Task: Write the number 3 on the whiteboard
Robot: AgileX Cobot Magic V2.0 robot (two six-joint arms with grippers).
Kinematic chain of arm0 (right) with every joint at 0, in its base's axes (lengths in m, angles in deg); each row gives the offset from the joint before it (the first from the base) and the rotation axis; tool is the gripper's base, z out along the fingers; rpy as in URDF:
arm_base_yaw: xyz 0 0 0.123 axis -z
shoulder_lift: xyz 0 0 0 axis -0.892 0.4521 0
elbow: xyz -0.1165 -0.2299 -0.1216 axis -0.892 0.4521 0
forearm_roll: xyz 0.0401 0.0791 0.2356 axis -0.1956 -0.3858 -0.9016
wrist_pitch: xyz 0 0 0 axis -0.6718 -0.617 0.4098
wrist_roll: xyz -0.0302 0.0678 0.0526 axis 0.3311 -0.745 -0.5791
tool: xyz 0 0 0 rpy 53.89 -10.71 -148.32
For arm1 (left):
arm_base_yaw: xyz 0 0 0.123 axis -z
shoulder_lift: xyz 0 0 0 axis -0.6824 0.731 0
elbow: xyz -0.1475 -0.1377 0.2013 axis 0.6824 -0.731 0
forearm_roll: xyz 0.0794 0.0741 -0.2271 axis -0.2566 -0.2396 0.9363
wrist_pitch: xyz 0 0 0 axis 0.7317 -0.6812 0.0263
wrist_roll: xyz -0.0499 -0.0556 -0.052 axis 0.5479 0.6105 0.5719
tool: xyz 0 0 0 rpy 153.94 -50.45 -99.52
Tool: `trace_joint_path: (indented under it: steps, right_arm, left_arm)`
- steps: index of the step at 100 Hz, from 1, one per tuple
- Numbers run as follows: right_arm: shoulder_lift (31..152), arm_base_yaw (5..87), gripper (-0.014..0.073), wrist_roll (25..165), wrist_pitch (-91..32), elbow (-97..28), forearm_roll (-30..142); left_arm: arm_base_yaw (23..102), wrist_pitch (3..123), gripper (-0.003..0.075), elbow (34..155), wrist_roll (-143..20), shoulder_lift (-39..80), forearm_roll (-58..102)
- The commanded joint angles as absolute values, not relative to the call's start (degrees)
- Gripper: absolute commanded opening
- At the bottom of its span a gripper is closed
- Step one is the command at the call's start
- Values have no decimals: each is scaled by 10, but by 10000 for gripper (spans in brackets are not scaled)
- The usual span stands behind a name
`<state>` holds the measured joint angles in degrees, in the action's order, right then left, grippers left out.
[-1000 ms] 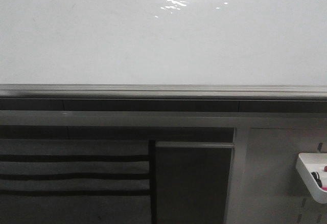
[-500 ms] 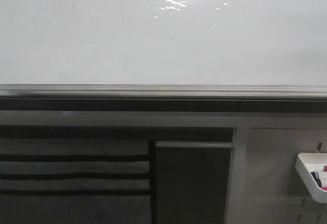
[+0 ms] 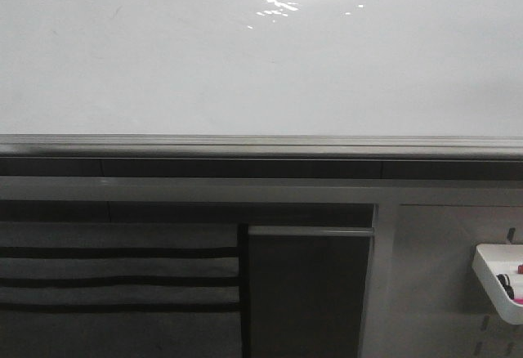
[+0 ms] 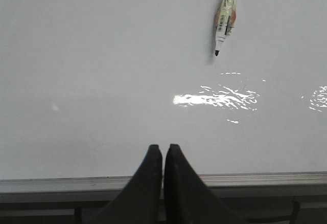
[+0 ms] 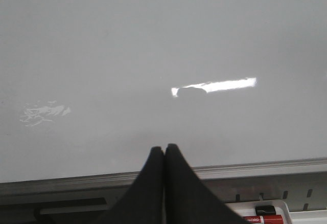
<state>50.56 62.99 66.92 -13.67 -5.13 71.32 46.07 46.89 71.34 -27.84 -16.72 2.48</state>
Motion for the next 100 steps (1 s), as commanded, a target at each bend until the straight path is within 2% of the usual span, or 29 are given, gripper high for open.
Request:
trace_joint_path:
  steps: [1, 11, 16, 21, 30, 31, 38, 43, 47, 51, 100]
  right_arm:
    - [516, 633, -64, 674, -183, -72, 719]
    - [518, 633, -9, 674, -183, -72, 722]
    - [519, 633, 64, 674, -183, -72, 729]
    - [519, 633, 186, 674, -183, -72, 731]
    - [519, 633, 405, 674, -183, -72, 733]
    - [519, 633, 454, 674, -183, -72, 733]
    - [519, 633, 574, 674, -183, -72, 733]
    - [519, 633, 616, 674, -180, -72, 733]
    - [519, 633, 627, 674, -175, -72, 733]
    - [519, 633, 626, 674, -173, -72, 733]
    - [519, 633, 626, 674, -185, -70, 726]
  left_arm:
    - [460, 521, -18, 733, -279, -158, 28]
    - [460, 532, -13, 733, -279, -158, 26]
    - [460, 533, 8, 733, -279, -158, 22]
    - [460, 533, 59, 733, -279, -158, 22]
    - [460, 534, 229, 733, -279, -158, 22]
    - [460, 534, 262, 733, -279, -158, 22]
    - [460, 535, 419, 733, -279, -158, 22]
    - [460, 535, 510, 733, -279, -158, 22]
    - [460, 535, 557, 733, -279, -158, 27]
    - [460, 535, 571, 733, -279, -158, 32]
    - [460, 544, 565, 733, -279, -157, 48]
